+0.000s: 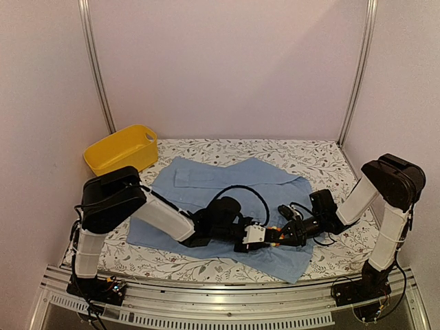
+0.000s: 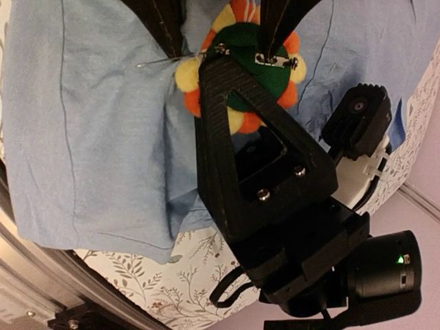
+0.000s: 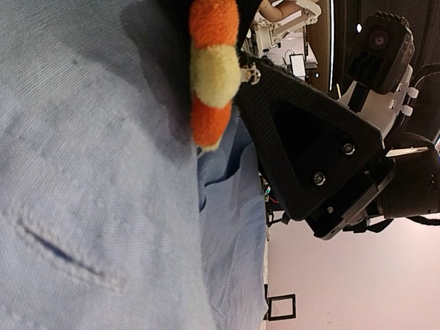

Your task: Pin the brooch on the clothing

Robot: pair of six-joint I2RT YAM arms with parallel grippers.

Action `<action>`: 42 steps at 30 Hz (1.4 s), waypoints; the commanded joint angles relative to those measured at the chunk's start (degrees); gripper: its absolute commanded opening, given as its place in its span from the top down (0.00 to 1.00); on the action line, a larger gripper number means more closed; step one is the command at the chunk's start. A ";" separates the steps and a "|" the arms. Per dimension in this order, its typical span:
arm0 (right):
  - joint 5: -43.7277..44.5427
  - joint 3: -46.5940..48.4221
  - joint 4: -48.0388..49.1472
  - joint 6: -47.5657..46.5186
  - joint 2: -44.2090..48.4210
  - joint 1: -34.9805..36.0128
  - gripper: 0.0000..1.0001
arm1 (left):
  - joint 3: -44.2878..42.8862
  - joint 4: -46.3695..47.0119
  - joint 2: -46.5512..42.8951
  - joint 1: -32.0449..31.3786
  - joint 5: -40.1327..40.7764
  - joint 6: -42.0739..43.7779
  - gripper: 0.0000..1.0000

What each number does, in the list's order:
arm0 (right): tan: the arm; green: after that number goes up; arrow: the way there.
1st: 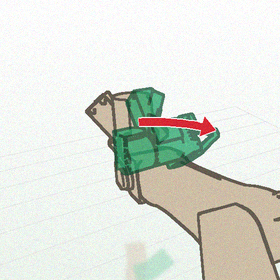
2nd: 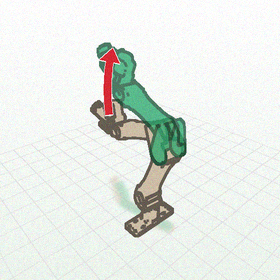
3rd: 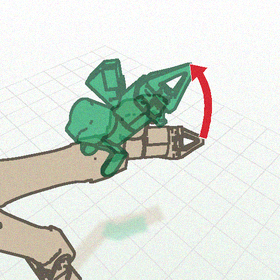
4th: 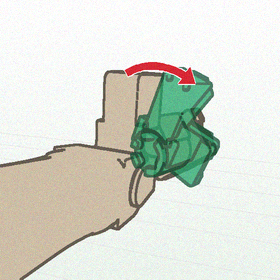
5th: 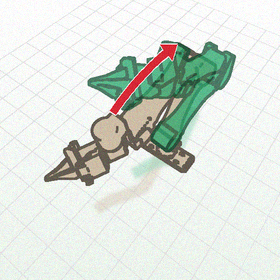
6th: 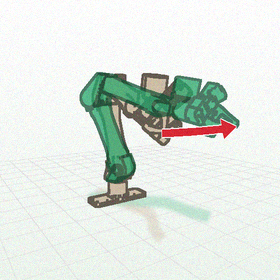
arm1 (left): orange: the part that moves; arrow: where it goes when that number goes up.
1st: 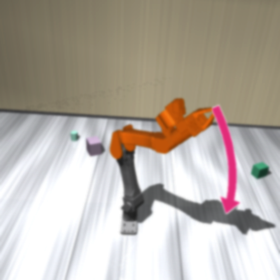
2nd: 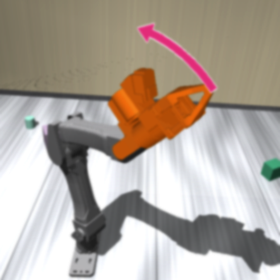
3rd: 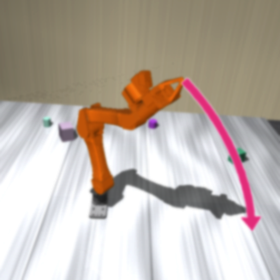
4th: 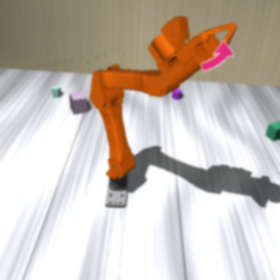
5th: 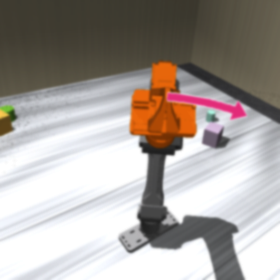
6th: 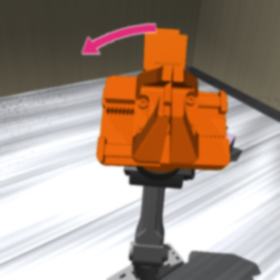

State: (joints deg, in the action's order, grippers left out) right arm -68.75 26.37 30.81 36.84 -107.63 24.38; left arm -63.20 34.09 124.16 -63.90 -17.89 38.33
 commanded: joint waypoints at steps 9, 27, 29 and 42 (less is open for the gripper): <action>4.69 -2.15 -5.61 -0.04 -0.53 0.81 1.00 | 2.22 12.46 -1.28 0.70 2.88 -12.84 0.63; 5.29 -2.04 -5.92 0.45 4.02 1.72 1.00 | -1.56 9.10 -0.28 5.42 -12.70 -32.40 0.52; 5.42 -1.78 -5.83 0.18 4.13 1.73 1.00 | -1.74 7.54 0.44 5.75 -13.77 -33.63 0.53; 4.79 -1.60 -4.73 -1.06 0.86 1.74 1.00 | -3.55 -9.38 -4.42 8.95 -16.53 -20.21 0.49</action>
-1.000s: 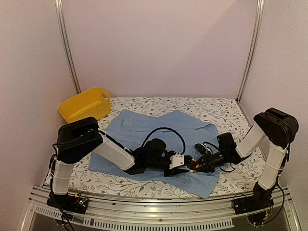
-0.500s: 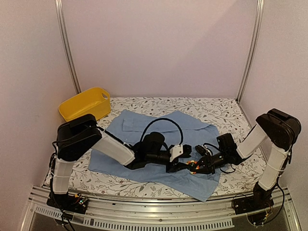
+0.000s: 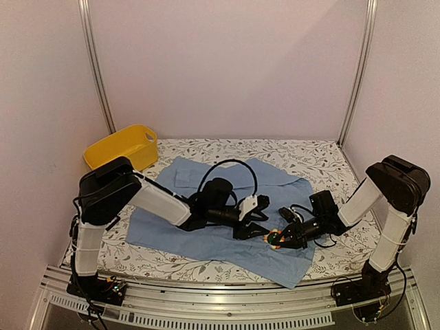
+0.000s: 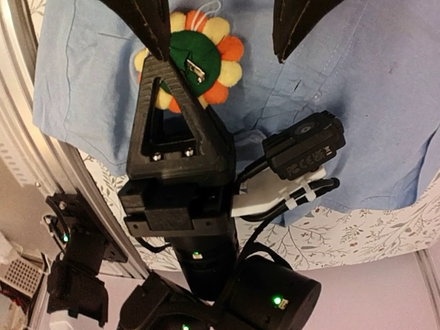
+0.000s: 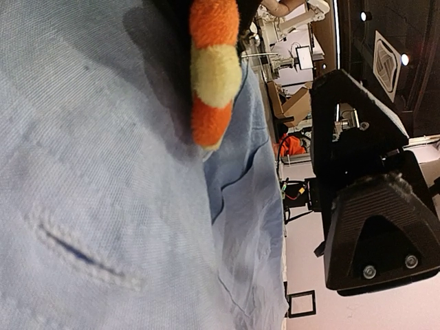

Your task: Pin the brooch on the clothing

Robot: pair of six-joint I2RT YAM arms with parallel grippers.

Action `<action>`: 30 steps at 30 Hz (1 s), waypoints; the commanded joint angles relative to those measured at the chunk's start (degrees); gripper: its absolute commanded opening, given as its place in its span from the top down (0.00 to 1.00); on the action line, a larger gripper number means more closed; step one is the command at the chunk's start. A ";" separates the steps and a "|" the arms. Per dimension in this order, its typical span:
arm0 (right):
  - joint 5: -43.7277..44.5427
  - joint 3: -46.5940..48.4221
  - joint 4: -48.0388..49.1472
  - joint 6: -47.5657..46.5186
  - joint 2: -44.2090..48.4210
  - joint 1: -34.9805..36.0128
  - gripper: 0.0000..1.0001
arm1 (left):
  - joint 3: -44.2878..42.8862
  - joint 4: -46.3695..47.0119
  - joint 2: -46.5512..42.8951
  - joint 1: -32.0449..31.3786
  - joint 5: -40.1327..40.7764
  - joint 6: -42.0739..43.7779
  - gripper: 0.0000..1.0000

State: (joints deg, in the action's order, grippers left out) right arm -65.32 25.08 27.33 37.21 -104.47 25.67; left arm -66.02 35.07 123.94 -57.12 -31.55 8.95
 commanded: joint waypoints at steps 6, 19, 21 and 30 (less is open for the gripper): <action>0.64 0.09 -1.03 -2.01 -3.37 0.43 1.00 | -7.83 -31.16 -1.60 4.00 -11.23 22.13 0.37; 0.42 0.54 -0.76 -2.23 -3.37 0.48 1.00 | -10.73 -37.53 1.27 0.65 -2.71 29.66 0.09; 0.01 0.67 -0.49 -2.23 -3.67 0.45 1.00 | -8.43 -31.01 1.06 0.01 0.48 28.73 0.09; -1.03 0.97 -0.13 -2.70 -4.08 0.55 1.00 | -10.03 -25.58 3.38 -0.20 -1.69 22.64 0.12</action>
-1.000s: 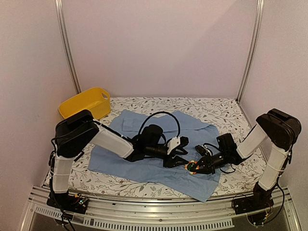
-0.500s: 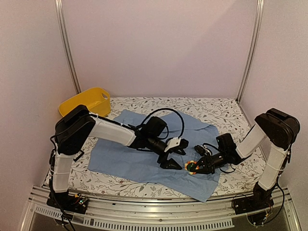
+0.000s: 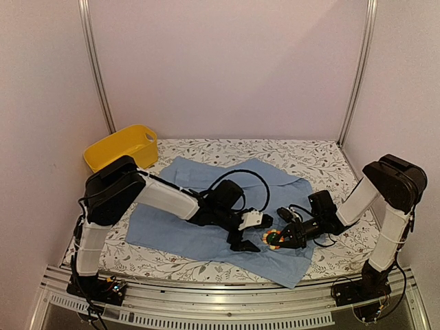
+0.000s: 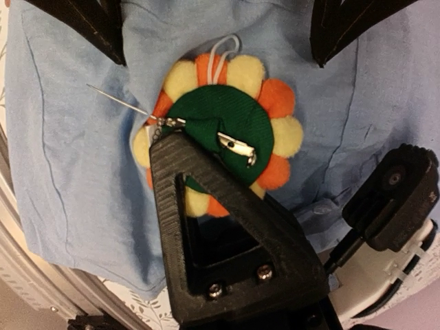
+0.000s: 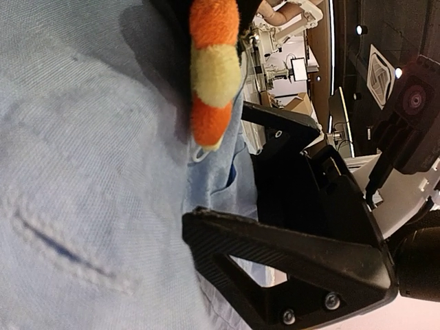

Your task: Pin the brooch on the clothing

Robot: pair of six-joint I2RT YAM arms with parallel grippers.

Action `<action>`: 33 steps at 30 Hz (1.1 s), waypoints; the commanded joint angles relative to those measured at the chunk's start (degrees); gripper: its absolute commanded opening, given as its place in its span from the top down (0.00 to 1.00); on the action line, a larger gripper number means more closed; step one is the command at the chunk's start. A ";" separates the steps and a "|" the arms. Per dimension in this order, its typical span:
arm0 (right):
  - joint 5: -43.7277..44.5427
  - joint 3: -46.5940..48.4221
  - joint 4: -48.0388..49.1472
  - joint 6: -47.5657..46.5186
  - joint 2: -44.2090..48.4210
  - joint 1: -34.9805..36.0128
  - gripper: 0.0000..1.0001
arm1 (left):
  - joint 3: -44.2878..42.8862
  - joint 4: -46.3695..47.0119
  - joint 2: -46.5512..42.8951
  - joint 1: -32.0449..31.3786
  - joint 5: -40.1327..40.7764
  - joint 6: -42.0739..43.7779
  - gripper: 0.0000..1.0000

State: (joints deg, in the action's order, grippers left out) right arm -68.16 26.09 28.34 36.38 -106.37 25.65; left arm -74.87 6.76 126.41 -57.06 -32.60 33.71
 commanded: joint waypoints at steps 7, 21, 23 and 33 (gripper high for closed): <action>1.51 0.28 -0.96 -2.42 -2.94 0.69 1.00 | -1.87 6.02 1.40 -0.66 -4.40 -9.60 0.22; 0.46 -0.16 -0.83 -2.70 -1.86 1.17 1.00 | -2.69 8.98 2.15 -1.23 -8.77 -16.20 0.42; 0.04 -0.22 -0.90 -2.78 -1.23 1.22 1.00 | -2.80 9.04 2.07 -1.26 -10.00 -16.72 0.46; -1.41 -0.22 -1.07 -3.37 2.64 1.25 1.00 | -2.82 7.57 1.99 -1.04 -11.76 -16.31 0.59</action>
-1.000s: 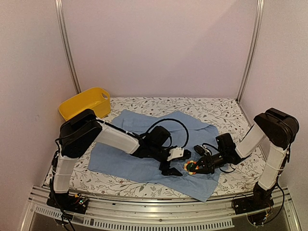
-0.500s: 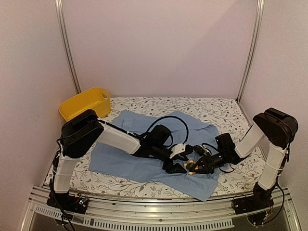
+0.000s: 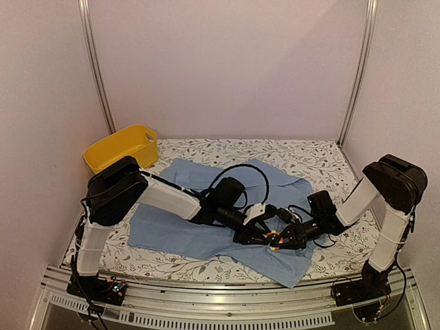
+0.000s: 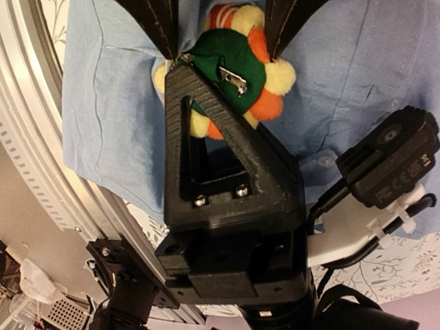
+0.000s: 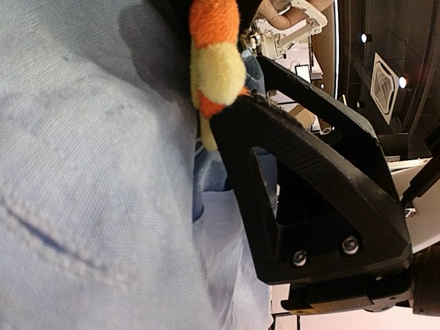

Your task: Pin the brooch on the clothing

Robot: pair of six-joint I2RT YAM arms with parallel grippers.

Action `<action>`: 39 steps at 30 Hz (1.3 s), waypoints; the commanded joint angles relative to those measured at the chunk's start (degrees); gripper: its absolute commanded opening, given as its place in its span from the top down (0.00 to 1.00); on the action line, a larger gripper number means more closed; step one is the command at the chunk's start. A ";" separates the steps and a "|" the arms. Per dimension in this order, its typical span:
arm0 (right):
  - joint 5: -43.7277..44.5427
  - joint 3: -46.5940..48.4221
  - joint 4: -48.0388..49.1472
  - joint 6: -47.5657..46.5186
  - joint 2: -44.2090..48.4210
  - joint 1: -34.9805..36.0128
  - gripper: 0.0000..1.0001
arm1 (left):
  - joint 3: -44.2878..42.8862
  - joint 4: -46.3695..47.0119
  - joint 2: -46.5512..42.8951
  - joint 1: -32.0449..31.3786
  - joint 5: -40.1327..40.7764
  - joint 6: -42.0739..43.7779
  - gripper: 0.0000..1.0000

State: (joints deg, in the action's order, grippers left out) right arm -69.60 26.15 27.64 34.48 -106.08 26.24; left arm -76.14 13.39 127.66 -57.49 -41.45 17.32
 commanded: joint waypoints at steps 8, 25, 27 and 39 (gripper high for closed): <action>-2.25 -0.16 -0.48 -2.58 6.09 0.66 1.00 | -2.32 -0.35 0.53 -0.30 -3.55 -0.19 0.59; -3.08 1.15 -1.88 -5.71 9.19 0.92 1.00 | -3.32 -0.63 -0.33 2.17 -7.01 -5.66 0.54; -3.25 1.33 -1.89 -5.74 9.39 0.96 1.00 | -3.96 -1.57 -0.11 1.98 -7.13 -5.48 0.48; -3.52 2.14 -2.60 -6.41 10.70 1.18 1.00 | -4.12 -1.70 -0.30 1.87 -10.42 -8.60 0.59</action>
State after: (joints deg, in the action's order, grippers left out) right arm -71.37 26.35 24.16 29.28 -97.78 26.65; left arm -79.46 11.79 127.63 -55.68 -50.19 9.96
